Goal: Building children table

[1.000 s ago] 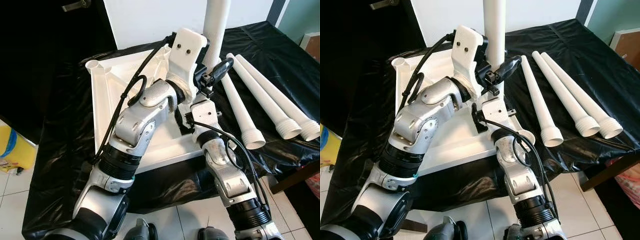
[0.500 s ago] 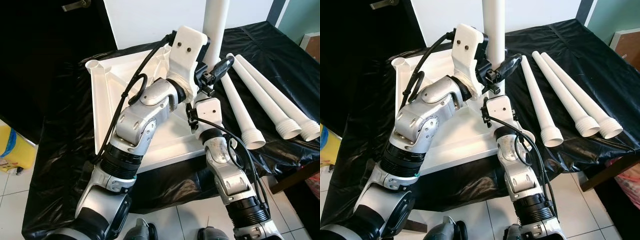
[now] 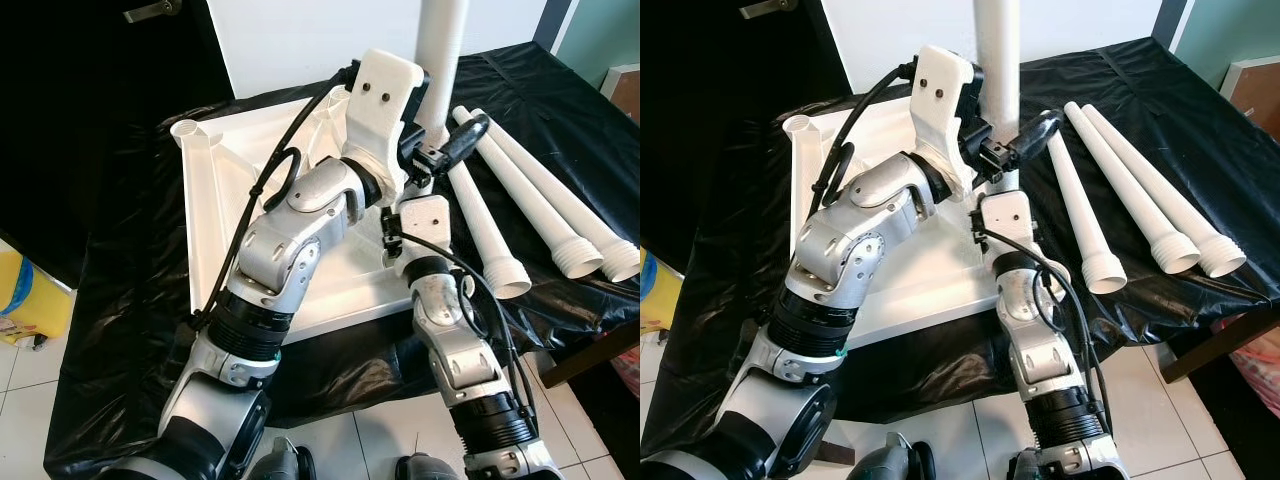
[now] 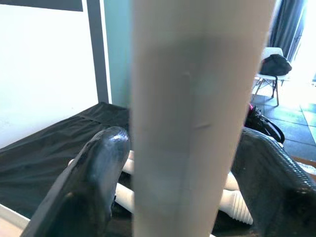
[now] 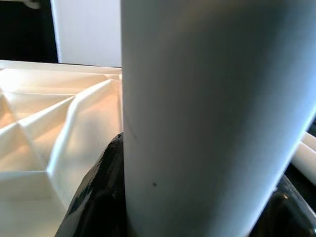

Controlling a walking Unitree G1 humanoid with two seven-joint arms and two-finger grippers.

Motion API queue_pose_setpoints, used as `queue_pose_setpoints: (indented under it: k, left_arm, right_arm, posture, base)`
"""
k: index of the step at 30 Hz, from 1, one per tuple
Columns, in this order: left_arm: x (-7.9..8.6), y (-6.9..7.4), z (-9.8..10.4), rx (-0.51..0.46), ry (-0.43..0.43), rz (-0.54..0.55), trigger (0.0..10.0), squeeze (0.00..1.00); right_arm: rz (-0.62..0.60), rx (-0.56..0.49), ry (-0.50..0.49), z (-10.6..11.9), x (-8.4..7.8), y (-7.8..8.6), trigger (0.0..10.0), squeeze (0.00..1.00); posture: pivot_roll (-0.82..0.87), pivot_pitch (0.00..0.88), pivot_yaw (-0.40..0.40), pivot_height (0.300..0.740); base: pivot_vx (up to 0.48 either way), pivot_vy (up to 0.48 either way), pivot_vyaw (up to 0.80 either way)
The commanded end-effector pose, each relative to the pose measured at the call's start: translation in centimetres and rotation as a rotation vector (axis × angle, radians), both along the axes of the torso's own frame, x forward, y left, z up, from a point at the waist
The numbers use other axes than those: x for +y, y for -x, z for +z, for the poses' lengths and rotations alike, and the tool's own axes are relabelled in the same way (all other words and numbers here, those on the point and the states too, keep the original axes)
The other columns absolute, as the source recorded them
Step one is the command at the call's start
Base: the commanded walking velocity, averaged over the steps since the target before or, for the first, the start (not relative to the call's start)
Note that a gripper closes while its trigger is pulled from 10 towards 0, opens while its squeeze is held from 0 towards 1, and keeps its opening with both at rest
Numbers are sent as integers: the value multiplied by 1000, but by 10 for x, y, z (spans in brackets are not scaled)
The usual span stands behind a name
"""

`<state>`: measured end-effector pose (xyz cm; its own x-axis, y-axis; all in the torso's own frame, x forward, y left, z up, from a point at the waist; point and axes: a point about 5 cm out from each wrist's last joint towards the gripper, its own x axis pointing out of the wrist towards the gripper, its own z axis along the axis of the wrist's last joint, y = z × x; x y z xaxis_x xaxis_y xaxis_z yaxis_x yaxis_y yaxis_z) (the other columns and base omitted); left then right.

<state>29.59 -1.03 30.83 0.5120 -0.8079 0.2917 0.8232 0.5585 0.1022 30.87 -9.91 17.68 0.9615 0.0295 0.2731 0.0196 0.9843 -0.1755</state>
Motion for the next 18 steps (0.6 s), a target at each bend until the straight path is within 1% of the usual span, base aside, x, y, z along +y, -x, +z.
queue_pose_setpoints:
  k: [1, 3, 4, 10, 11, 12, 15, 16, 18]
  left_arm:
    - [2, 1, 4, -12, 11, -5, 10000, 349]
    - [2, 1, 4, -13, 10, 2, 10000, 349]
    - [3, 0, 3, -15, 8, 6, 10000, 0]
    - [11, -2, -1, -26, 7, 26, 10000, 0]
    - [15, -3, -3, -28, 19, 48, 10000, 0]
    - [15, -3, -3, -28, 19, 48, 10000, 0]
    - [28, -6, -6, -33, 60, 100, 10000, 0]
    - [28, -6, -6, -33, 60, 100, 10000, 0]
    - [33, -6, -7, -29, 75, 116, 10000, 0]
  right_arm:
    - [-5, -5, -7, 2, 1, -2, 10000, 0]
    - [-11, -4, -11, 2, 0, -2, 10000, 0]
    - [-16, -4, -14, 2, -1, -2, 10000, 0]
    - [-28, -7, -44, 5, -5, -4, 10000, 0]
    - [-37, -10, -65, 6, -8, -4, 10000, 0]
    - [-37, -10, -65, 6, -8, -4, 10000, 0]
    - [-49, -12, -115, 9, -18, -5, 10000, 0]
    - [-49, -12, -115, 9, -18, -5, 10000, 0]
    - [-44, -9, -128, 9, -20, -6, 10000, 0]
  posture:
    - [-86, 104, 90, 740]
    - [-86, 104, 90, 740]
    - [-85, 106, 88, 740]
    - [-88, 108, 86, 740]
    - [-89, 112, 84, 740]
    - [-89, 112, 84, 740]
    - [-89, 115, 76, 740]
    - [-89, 115, 76, 740]
    - [-87, 115, 72, 740]
  base:
    - [0, 0, 0]
    - [0, 0, 0]
    - [0, 0, 0]
    - [0, 0, 0]
    - [0, 0, 0]
    - [0, 0, 0]
    - [0, 0, 0]
    - [0, 0, 0]
    - [0, 0, 0]
